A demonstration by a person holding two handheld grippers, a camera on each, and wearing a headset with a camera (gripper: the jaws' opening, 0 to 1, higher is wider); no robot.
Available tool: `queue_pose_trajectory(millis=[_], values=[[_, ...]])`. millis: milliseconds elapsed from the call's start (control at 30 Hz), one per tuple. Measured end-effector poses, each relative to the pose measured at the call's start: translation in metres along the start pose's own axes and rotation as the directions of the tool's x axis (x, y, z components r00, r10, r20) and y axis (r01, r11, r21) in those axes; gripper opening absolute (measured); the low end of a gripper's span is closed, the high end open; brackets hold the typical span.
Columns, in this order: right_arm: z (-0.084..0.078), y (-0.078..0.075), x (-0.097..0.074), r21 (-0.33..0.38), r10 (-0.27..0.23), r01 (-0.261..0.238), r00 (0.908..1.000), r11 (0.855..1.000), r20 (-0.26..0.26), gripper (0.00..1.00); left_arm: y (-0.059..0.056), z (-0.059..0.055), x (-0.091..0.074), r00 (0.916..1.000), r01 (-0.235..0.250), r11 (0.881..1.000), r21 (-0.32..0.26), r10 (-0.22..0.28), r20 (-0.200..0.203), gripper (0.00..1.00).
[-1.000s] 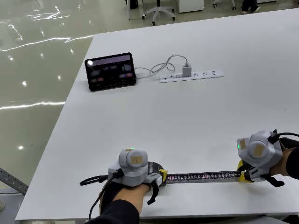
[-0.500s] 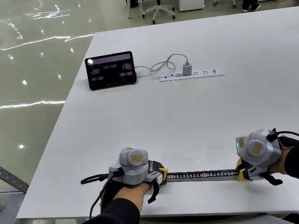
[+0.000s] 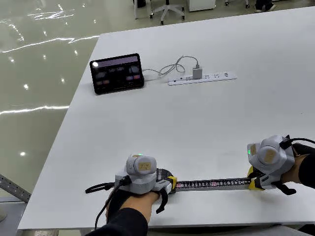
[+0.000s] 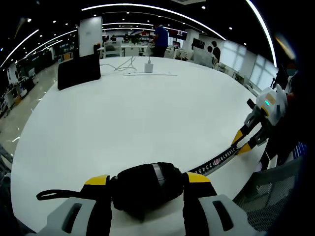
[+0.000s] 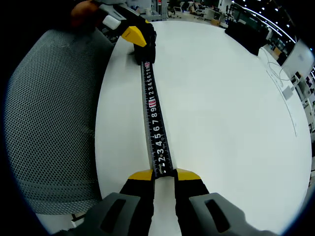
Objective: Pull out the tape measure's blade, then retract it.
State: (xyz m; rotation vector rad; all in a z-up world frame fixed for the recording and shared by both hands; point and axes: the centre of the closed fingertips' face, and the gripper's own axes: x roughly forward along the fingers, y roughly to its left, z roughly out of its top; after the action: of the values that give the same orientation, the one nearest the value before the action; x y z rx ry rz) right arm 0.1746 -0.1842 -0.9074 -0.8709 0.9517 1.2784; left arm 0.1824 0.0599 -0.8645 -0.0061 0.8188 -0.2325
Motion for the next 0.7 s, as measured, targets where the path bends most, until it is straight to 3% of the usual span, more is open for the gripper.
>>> queue_pose_trajectory(millis=[700], values=[[0.0059,0.0005,0.0023,-0.003,0.004,-0.004,1.0000,1.000,0.007,0.11,0.0001,0.0002,-0.0001,1.0000,-0.001,1.000,0.001,0.001,0.002,0.54]])
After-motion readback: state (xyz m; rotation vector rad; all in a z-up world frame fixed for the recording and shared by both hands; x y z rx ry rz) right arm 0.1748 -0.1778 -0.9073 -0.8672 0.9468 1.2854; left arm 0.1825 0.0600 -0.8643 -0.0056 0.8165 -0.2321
